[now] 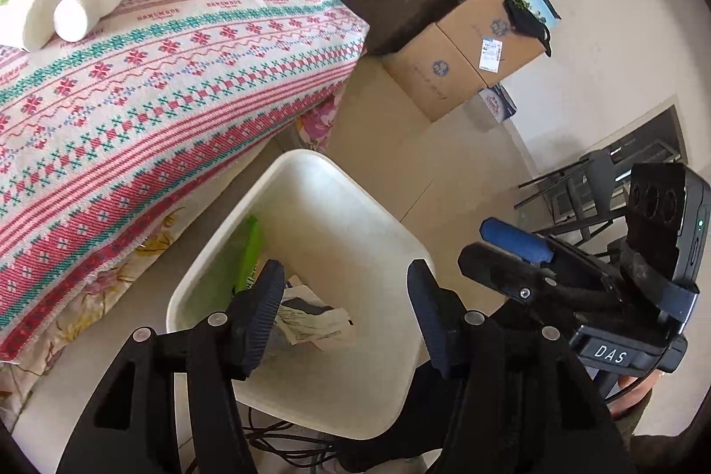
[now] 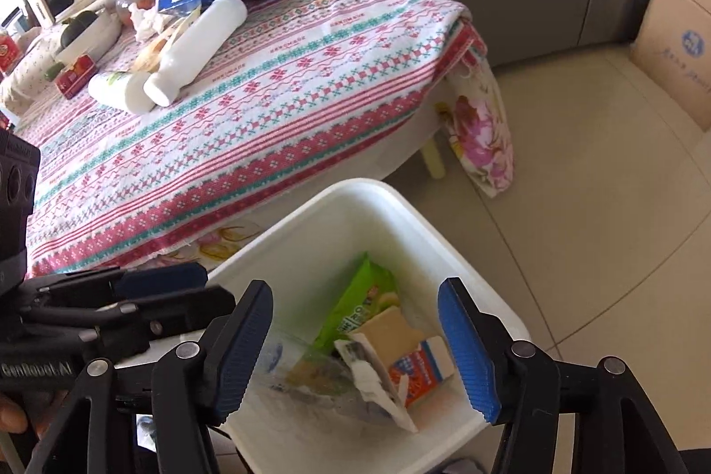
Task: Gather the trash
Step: 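Grasp the white yogurt bottle with the left tool while the right tool grasps the frosted bottle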
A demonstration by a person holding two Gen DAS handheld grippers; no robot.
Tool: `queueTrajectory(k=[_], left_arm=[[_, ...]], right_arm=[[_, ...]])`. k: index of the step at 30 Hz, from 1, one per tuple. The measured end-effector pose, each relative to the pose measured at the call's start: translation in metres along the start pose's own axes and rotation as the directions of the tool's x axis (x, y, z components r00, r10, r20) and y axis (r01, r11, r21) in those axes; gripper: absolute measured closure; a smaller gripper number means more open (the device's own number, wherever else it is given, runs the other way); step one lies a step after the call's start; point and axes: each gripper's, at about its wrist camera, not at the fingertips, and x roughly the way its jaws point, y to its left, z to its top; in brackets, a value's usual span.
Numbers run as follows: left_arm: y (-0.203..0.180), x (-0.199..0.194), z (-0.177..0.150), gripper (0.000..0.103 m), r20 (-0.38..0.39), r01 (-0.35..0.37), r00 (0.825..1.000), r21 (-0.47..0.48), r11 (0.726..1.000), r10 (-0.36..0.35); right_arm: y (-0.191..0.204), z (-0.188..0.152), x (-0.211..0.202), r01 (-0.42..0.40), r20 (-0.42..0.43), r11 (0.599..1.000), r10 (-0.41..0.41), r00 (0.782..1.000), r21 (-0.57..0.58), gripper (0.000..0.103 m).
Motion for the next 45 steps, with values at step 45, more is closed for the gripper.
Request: queueTrajectory(k=[45], left_arm=[[0.225, -0.090, 0.148, 0.017, 0.213, -0.186, 0.872, -0.687, 0.702, 0.440]], right_arm=[[0.070, 0.155, 0.106, -0.150, 0.021, 0.977, 0.148, 0.989, 0.152, 0.017]])
